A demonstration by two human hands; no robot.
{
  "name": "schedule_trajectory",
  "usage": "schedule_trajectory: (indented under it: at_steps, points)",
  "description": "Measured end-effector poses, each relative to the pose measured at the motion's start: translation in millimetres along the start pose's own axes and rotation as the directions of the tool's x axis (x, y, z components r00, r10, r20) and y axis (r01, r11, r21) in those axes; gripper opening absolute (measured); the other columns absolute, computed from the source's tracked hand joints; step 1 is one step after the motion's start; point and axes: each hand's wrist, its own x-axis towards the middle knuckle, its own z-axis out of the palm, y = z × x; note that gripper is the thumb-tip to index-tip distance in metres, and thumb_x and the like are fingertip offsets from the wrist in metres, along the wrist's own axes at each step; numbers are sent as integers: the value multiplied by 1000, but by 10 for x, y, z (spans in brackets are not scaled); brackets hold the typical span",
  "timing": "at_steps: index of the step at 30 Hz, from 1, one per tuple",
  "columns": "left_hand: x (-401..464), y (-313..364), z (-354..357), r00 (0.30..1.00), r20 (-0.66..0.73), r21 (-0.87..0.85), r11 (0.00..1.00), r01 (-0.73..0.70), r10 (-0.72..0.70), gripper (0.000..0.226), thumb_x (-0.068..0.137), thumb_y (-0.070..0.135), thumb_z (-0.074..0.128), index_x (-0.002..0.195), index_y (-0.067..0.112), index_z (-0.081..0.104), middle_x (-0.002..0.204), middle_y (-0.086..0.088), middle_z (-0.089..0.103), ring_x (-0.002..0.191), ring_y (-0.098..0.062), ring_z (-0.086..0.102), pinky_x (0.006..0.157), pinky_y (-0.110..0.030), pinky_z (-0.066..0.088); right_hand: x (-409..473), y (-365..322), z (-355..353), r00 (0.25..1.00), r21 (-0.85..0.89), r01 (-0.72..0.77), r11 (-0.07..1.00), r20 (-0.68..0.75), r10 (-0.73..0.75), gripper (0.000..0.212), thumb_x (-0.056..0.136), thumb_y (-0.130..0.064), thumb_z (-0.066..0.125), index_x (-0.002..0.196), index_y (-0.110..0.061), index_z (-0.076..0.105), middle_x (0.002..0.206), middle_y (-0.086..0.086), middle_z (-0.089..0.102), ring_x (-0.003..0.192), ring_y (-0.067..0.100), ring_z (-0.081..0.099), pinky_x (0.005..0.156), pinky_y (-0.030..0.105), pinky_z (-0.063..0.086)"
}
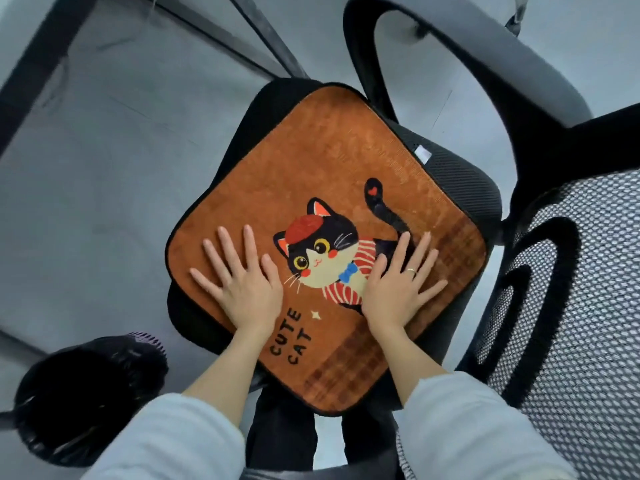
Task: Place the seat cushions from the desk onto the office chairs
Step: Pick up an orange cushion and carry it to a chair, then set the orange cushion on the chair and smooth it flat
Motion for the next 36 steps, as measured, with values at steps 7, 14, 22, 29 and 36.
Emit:
schedule_trajectory:
  at_steps: [7, 14, 22, 29, 36]
  points:
    - [38, -33, 107, 998, -32, 36, 998, -52, 53, 60, 95, 38, 26, 150, 26, 6, 158, -13, 2, 145, -37, -1, 108, -68, -1, 10, -25, 104, 1000, -8, -13, 1000, 13, 14, 56, 98, -41, 21, 151, -25, 12, 160, 4, -2, 148, 27, 1, 112, 63, 0]
    - [-353, -262, 156, 238, 256, 135, 209, -969, 937, 57, 89, 46, 34, 143, 31, 31, 153, -9, 28, 143, -30, 18, 107, -68, 10, 86, -116, -231, 860, -47, 507, 861, 96, -501, 51, 98, -35, 32, 148, -29, 24, 159, 6, 16, 147, 28, 12, 112, 63, 11]
    - [-279, -128, 371, -170, 267, 65, -194, -979, 949, 57, 91, 49, 35, 145, 34, 27, 155, -4, 23, 144, -28, 13, 108, -67, 9, 534, -27, 1, 625, -274, 760, 589, 61, -778, 54, 98, -45, 28, 149, -30, 20, 158, 5, 18, 146, 29, 16, 112, 64, 11]
    - [-381, -16, 325, -139, 266, 18, -149, -989, 954, 55, 90, 47, 37, 144, 36, 28, 155, -3, 23, 144, -28, 12, 109, -66, 7, 548, 43, -95, 760, -201, 636, 745, -4, -650, 53, 97, -48, 30, 147, -32, 27, 157, 3, 22, 146, 25, 20, 114, 59, 12]
    - [-310, 215, 387, -175, 231, 36, -188, -981, 957, 54, 91, 49, 35, 143, 39, 27, 155, -1, 20, 144, -25, 10, 109, -66, 3, 608, 255, -108, 996, -41, 51, 998, -73, -54, 58, 97, -50, 18, 151, -32, 4, 160, 0, -2, 148, 22, -1, 114, 60, 1]
